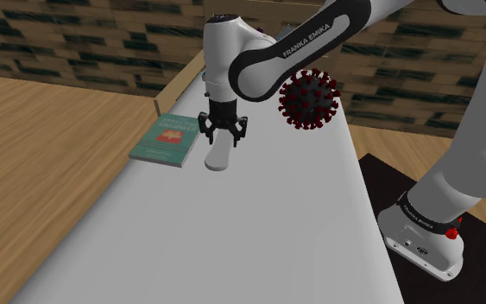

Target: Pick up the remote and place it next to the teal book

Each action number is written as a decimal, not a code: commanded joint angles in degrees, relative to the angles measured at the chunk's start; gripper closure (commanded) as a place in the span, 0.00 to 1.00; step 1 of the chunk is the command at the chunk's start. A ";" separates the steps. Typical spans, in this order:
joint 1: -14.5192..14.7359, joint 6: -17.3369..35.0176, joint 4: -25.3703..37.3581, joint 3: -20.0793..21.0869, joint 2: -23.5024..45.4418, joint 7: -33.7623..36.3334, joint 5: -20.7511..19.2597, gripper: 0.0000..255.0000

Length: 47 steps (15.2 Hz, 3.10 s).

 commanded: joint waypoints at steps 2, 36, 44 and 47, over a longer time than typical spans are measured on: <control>-0.34 -1.57 0.65 0.42 -1.14 -0.60 0.94 1.00; -15.94 -11.73 2.90 -6.88 -11.56 -28.24 10.02 1.00; -21.20 -13.21 7.77 -11.16 -7.90 -37.58 8.97 1.00; -22.98 -14.13 10.75 -12.63 -5.70 -40.75 8.36 1.00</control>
